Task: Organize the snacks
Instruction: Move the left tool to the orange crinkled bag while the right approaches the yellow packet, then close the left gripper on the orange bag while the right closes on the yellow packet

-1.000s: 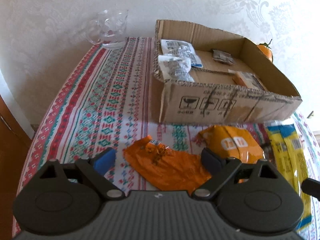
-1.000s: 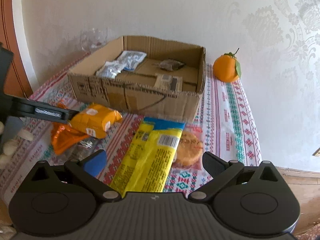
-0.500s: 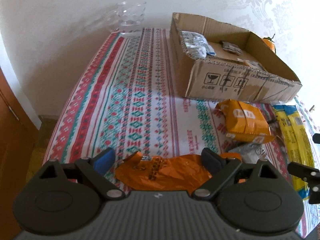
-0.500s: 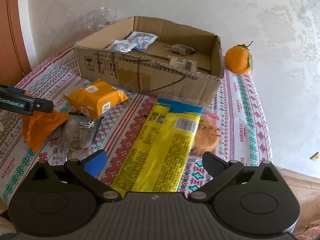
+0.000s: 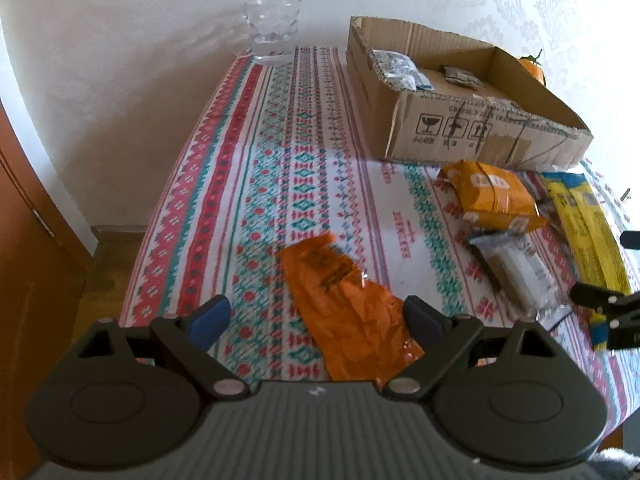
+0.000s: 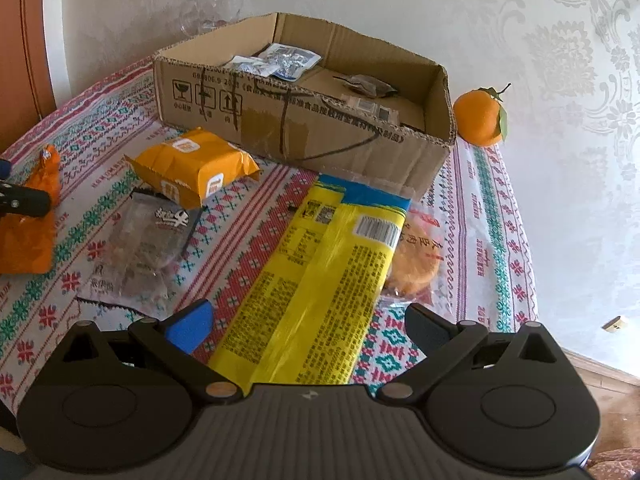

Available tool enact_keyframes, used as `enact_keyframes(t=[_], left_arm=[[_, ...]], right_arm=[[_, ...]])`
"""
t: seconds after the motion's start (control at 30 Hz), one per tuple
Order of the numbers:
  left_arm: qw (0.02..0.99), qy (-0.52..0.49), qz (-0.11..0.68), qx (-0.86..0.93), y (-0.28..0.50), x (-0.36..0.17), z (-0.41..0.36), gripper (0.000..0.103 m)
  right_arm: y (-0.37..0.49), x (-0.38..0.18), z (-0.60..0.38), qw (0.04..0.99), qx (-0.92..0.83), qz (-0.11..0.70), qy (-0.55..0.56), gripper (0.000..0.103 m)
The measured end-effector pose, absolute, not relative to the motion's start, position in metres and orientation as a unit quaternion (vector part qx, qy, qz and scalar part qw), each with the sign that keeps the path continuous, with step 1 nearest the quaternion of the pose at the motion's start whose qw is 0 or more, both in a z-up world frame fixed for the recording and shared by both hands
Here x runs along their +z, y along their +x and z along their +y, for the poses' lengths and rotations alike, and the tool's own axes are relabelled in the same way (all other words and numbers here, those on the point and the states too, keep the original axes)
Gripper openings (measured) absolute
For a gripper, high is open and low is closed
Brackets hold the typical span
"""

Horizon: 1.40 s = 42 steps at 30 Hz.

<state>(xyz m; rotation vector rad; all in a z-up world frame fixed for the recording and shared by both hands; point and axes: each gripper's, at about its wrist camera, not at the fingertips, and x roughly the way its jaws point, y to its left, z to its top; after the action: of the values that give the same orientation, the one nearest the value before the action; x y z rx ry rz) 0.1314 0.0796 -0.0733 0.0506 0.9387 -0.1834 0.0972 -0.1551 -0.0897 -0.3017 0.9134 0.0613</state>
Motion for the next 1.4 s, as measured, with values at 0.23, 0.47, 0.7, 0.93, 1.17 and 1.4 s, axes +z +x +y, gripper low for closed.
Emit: enact_keyframes(t=[0.23, 0.47, 0.7, 0.93, 1.17, 1.4], left_arm=[[0.889, 0.011, 0.453, -0.069, 0.119, -0.071, 0.087, 0.093], [0.892, 0.020, 0.449, -0.044, 0.117, -0.081, 0.070, 0.094], [0.898, 0.015, 0.439, -0.029, 0.102, -0.080, 0.083, 0.095], [0.901, 0.017, 0.432, -0.041, 0.099, -0.080, 0.076, 0.089], [0.898, 0.029, 0.434, -0.069, 0.103, -0.076, 0.071, 0.074], [0.895, 0.031, 0.438, -0.083, 0.102, -0.073, 0.071, 0.062]], right_arm=[[0.090, -0.088, -0.167, 0.886, 0.016, 0.443, -0.133, 0.103], [0.089, -0.088, -0.163, 0.888, 0.027, 0.441, -0.131, 0.103], [0.094, -0.087, -0.162, 0.891, 0.043, 0.435, -0.127, 0.103], [0.094, -0.088, -0.160, 0.892, 0.056, 0.433, -0.121, 0.103], [0.091, -0.089, -0.165, 0.894, 0.051, 0.432, -0.110, 0.103], [0.089, -0.089, -0.164, 0.893, 0.048, 0.434, -0.107, 0.103]])
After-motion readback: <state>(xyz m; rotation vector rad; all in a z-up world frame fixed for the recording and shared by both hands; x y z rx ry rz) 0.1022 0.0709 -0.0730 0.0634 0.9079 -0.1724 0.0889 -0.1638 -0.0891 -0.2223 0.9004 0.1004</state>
